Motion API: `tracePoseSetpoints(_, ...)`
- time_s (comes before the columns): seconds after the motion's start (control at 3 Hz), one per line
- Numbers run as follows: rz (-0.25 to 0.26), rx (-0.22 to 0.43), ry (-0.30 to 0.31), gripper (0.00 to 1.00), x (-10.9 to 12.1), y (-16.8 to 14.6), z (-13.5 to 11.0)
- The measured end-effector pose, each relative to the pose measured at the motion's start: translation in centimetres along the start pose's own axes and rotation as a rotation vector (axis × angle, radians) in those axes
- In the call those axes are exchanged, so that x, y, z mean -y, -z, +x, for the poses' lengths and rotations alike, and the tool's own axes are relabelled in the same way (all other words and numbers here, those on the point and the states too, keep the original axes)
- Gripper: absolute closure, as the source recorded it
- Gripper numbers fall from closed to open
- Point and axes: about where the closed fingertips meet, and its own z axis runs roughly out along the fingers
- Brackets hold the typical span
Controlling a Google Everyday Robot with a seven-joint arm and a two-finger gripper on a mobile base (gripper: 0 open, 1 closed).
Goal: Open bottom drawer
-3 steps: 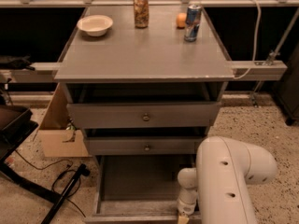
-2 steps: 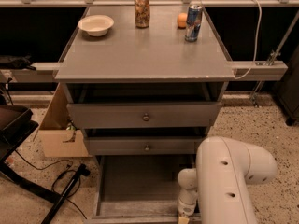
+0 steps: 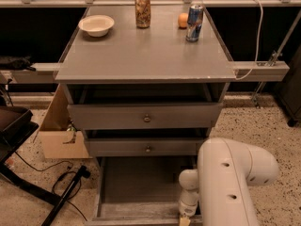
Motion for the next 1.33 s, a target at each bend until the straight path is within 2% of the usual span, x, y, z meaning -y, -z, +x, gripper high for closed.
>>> tracePoseSetpoints(0.33, 0.000, 0.000, 0.000, 0.14, 0.0, 0.0, 0.0)
tracePoseSetpoints(0.67, 0.000, 0.000, 0.000, 0.00, 0.0, 0.0, 0.0)
tracePoseSetpoints(1.0, 0.000, 0.000, 0.000, 0.00, 0.0, 0.0, 0.0)
tracePoseSetpoints(1.33, 0.038, 0.015, 0.011, 0.00, -1.3, 1.0, 0.1)
